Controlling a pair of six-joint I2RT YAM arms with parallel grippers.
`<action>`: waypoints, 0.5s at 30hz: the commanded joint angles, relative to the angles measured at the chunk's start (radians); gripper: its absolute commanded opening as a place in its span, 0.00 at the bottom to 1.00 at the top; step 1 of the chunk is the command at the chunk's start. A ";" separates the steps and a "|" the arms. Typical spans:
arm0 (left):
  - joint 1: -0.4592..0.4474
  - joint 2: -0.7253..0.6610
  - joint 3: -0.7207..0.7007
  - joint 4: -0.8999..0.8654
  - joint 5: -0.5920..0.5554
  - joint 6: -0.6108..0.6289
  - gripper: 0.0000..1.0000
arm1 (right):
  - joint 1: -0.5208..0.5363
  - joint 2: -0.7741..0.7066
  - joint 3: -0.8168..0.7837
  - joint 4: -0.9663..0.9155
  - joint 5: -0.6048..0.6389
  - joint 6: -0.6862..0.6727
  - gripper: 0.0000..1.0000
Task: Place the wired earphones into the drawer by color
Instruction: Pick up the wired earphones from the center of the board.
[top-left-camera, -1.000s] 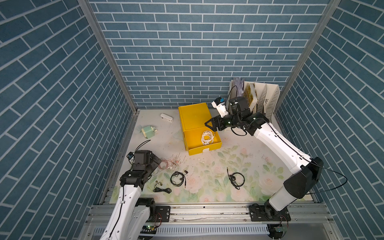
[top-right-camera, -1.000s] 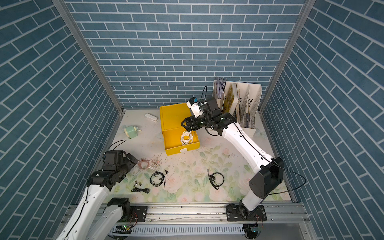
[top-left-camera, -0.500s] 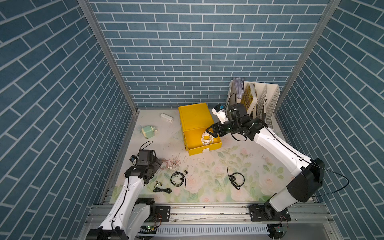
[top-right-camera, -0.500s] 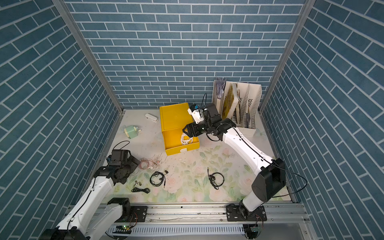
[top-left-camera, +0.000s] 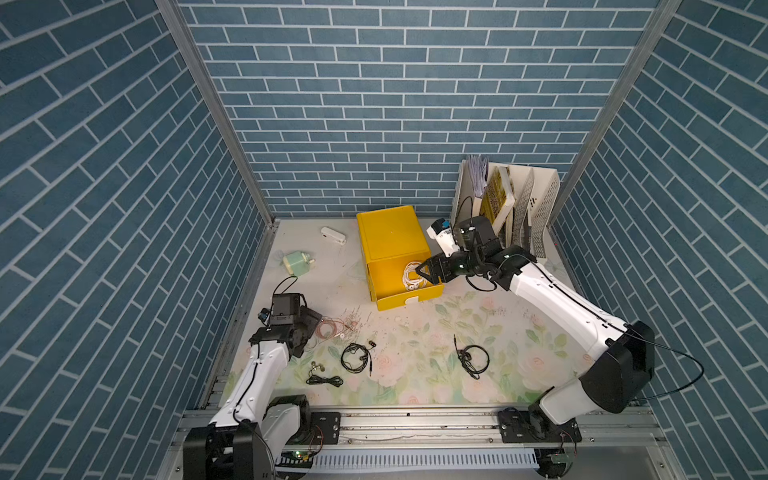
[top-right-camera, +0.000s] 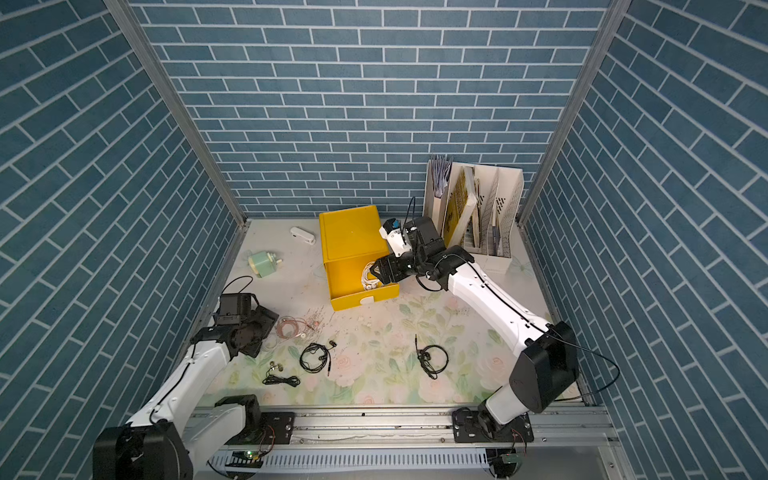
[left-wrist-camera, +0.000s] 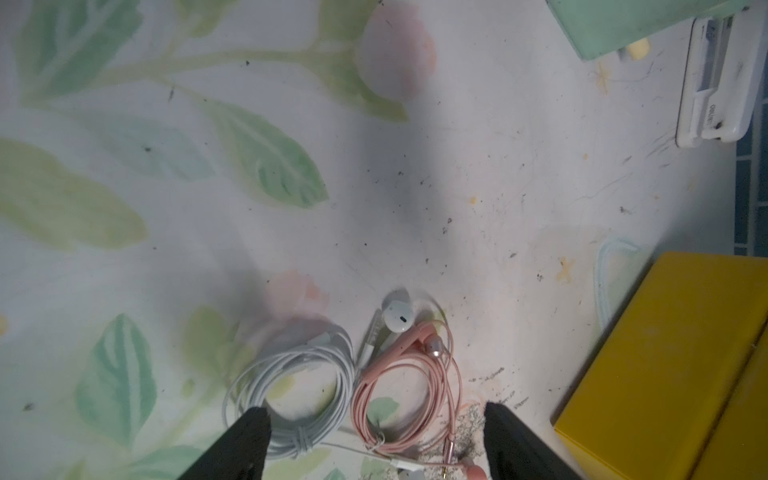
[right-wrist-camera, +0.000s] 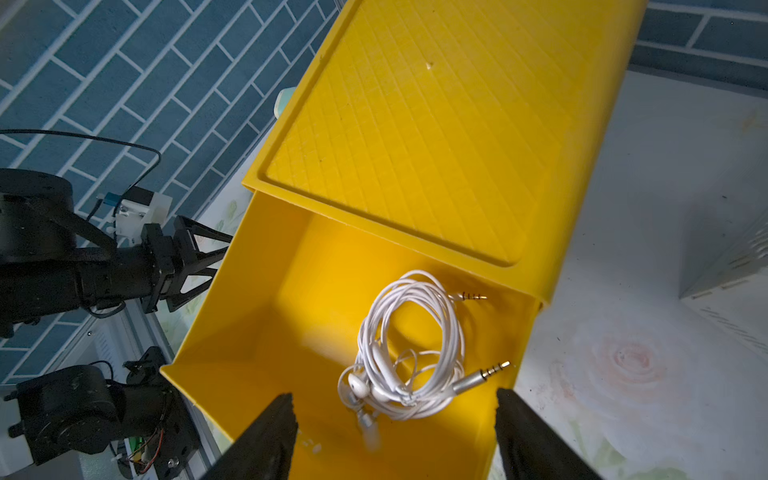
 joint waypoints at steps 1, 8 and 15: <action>0.037 0.014 -0.019 0.029 0.042 0.005 0.83 | 0.004 -0.031 -0.023 0.025 0.020 -0.027 0.78; 0.055 0.038 -0.044 0.066 0.086 0.001 0.77 | 0.002 -0.030 -0.050 0.038 0.025 -0.031 0.77; 0.064 0.061 -0.055 0.100 0.115 0.000 0.75 | 0.001 -0.032 -0.066 0.043 0.034 -0.034 0.77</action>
